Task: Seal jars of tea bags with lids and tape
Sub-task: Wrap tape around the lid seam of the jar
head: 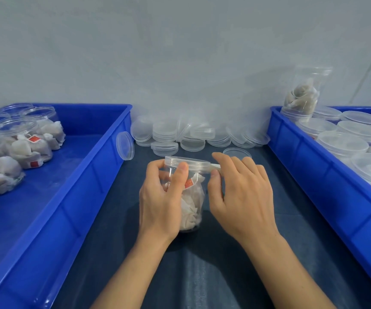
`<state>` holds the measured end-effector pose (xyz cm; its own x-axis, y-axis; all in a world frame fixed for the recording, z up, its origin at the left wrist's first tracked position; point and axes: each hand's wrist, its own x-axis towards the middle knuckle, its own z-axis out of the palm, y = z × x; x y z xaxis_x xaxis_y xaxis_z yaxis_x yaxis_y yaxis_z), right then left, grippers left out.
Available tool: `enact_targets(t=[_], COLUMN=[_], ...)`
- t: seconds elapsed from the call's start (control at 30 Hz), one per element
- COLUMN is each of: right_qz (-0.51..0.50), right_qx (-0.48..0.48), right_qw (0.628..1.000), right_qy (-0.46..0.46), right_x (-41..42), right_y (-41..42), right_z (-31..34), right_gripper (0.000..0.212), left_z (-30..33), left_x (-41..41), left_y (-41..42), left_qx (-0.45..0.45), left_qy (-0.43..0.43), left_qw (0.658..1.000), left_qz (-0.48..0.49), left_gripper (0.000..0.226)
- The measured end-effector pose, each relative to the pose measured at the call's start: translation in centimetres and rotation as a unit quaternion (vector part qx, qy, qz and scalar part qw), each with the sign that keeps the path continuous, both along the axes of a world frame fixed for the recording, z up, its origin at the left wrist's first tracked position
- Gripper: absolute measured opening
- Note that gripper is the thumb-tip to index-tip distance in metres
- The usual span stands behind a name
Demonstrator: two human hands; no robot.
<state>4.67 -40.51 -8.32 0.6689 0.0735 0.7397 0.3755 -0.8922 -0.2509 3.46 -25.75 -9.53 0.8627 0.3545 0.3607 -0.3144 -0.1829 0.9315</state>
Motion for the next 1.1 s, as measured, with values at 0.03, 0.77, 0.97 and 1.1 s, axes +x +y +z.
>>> enact_targets(t=[0.03, 0.77, 0.97, 1.1], right_qz=[0.000, 0.130, 0.166, 0.145], right_qx=[0.001, 0.104, 0.127, 0.127], right_qw=[1.000, 0.977, 0.964, 0.971], right_qy=[0.006, 0.136, 0.162, 0.138], right_x=[0.0, 0.1, -0.3, -0.4], right_y=[0.0, -2.1, -2.0, -2.2], right_z=[0.0, -0.3, 0.0, 0.4], right_gripper=[0.033, 0.034, 0.029, 0.026], left_z=[0.0, -0.6, -0.5, -0.2], left_x=[0.0, 0.8, 0.5, 0.2], left_y=[0.0, 1.2, 0.6, 0.5], left_qx=[-0.002, 0.016, 0.022, 0.028], left_qy=[-0.001, 0.032, 0.047, 0.037], left_qw=[1.000, 0.999, 0.998, 0.998], left_qz=[-0.004, -0.020, -0.027, -0.036], left_gripper=[0.037, 0.051, 0.053, 0.051])
